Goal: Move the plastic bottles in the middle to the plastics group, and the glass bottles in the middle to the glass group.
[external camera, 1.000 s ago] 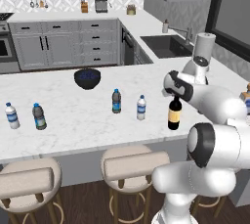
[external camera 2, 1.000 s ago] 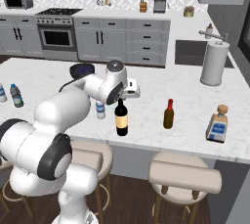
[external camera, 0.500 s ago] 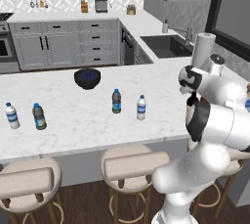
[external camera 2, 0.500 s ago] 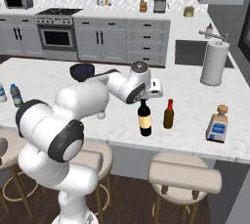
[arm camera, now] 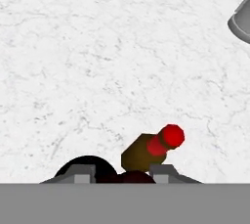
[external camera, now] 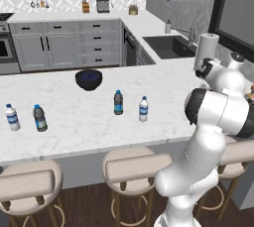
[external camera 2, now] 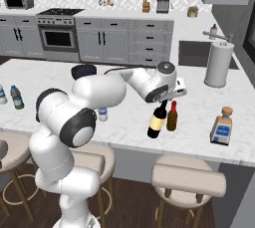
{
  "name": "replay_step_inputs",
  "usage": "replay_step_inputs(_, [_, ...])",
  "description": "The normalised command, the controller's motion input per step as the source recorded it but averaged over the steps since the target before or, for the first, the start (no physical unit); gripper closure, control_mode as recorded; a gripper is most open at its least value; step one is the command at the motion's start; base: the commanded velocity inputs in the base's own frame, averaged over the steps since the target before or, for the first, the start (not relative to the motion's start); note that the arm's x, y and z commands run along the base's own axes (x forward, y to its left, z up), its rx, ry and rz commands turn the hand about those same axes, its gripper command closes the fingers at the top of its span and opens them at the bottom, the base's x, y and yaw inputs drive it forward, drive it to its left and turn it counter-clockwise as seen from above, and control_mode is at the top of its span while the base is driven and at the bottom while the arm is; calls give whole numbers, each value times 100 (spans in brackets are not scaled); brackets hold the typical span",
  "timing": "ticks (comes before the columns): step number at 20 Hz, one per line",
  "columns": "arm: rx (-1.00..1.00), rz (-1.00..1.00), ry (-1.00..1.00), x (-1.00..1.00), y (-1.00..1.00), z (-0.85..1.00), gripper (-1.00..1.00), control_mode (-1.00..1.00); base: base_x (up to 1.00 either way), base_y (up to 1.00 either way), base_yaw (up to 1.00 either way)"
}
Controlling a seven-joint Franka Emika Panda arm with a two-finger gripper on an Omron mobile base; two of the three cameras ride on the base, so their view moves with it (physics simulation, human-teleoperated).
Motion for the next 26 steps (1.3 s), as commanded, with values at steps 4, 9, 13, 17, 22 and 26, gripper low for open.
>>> replay_step_inputs(4, [-2, 15, 0, -13, -19, 9, 100, -100, 0, 0, 0])
replay_step_inputs(9, [-6, 8, -4, -24, -11, 13, 100, -100, 0, 0, 0])
replay_step_inputs(13, [-15, 5, -11, 20, -6, 0, 100, -100, 0, 0, 0])
replay_step_inputs(17, [-20, 4, -12, 16, 0, -6, 100, -100, 0, 0, 0])
replay_step_inputs(22, [-21, 0, -1, 1, -4, -28, 100, -100, 0, 0, 0])
replay_step_inputs(26, [-9, 0, 1, 13, -14, -21, 100, -100, 0, 0, 0])
